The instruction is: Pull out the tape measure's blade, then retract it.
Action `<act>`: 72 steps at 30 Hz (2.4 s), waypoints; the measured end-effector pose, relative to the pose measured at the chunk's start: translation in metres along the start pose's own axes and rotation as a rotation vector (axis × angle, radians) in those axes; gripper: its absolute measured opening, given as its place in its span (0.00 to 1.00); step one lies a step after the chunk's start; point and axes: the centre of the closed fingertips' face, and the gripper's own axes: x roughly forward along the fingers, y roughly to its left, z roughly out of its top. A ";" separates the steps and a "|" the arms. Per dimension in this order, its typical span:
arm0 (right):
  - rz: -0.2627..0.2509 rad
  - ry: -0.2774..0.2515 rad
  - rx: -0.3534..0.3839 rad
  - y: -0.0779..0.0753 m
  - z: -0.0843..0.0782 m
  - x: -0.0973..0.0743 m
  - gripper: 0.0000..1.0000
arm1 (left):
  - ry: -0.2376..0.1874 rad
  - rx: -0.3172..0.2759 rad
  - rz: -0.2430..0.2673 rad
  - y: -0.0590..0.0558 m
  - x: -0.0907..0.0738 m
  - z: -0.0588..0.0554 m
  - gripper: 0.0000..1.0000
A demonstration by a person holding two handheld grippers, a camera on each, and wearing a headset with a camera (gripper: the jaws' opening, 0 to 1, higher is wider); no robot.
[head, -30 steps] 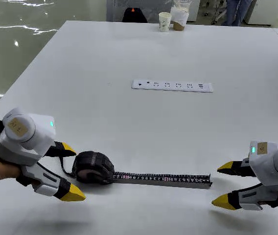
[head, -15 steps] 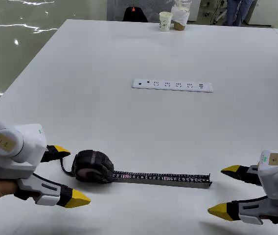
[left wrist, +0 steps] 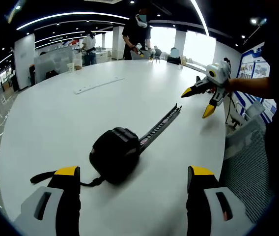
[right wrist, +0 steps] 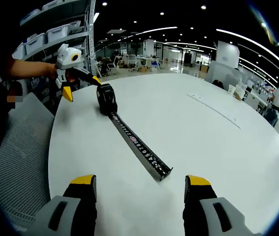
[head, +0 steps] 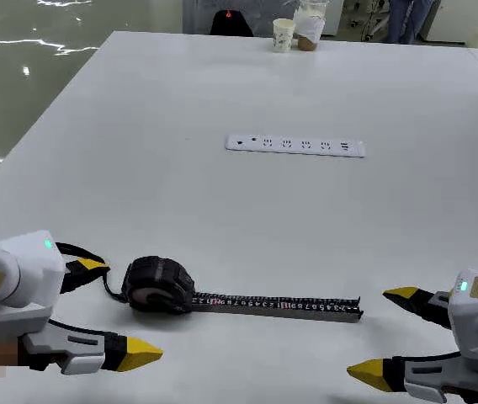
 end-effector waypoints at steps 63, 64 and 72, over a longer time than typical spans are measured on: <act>-0.198 -0.134 0.258 0.054 0.042 -0.014 0.99 | -0.134 -0.181 0.319 -0.037 -0.012 0.006 0.99; -0.197 -0.133 0.262 0.056 0.043 -0.013 0.99 | -0.134 -0.181 0.326 -0.036 -0.013 0.006 0.99; -0.214 -0.137 0.276 0.059 0.046 -0.013 0.99 | -0.117 -0.195 0.361 -0.035 -0.016 0.005 0.99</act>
